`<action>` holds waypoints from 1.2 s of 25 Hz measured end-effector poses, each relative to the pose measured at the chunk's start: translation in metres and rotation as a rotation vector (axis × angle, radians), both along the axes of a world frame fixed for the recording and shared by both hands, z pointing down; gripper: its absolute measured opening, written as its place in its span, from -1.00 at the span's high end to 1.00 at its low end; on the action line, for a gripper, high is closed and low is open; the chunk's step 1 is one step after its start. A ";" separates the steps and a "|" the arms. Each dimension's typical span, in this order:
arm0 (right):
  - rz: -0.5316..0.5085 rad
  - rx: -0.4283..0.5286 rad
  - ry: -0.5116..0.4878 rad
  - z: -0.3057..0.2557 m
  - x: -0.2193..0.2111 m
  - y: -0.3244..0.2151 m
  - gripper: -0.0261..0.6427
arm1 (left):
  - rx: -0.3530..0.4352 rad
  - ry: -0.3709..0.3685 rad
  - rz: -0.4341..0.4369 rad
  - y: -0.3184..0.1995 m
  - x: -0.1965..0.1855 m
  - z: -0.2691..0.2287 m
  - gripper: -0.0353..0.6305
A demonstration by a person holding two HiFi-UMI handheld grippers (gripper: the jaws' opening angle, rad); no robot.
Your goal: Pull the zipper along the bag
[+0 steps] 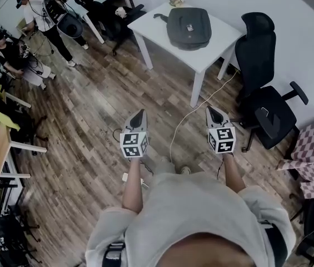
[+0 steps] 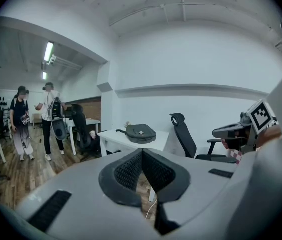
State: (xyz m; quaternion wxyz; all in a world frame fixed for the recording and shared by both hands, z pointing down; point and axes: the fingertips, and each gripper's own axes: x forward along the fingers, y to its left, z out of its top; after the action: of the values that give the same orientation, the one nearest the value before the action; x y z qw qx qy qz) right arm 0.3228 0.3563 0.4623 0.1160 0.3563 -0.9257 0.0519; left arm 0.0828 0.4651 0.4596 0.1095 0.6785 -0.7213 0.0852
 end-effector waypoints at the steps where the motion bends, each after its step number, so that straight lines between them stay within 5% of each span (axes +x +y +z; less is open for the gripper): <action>1: -0.003 0.002 0.002 0.000 -0.003 -0.003 0.88 | 0.000 0.002 -0.002 -0.003 -0.002 0.001 0.82; 10: 0.013 0.025 0.019 0.004 -0.046 -0.050 0.88 | -0.007 0.034 0.028 -0.057 -0.034 0.022 0.82; 30: 0.170 0.066 0.108 -0.011 -0.188 -0.179 0.88 | -0.005 0.085 0.204 -0.233 -0.189 0.024 0.82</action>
State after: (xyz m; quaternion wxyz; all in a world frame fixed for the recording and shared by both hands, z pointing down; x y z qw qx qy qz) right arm 0.1347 0.1769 0.4510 0.1493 0.4394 -0.8857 0.0119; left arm -0.1061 0.2317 0.4837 0.1325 0.7512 -0.6429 0.0687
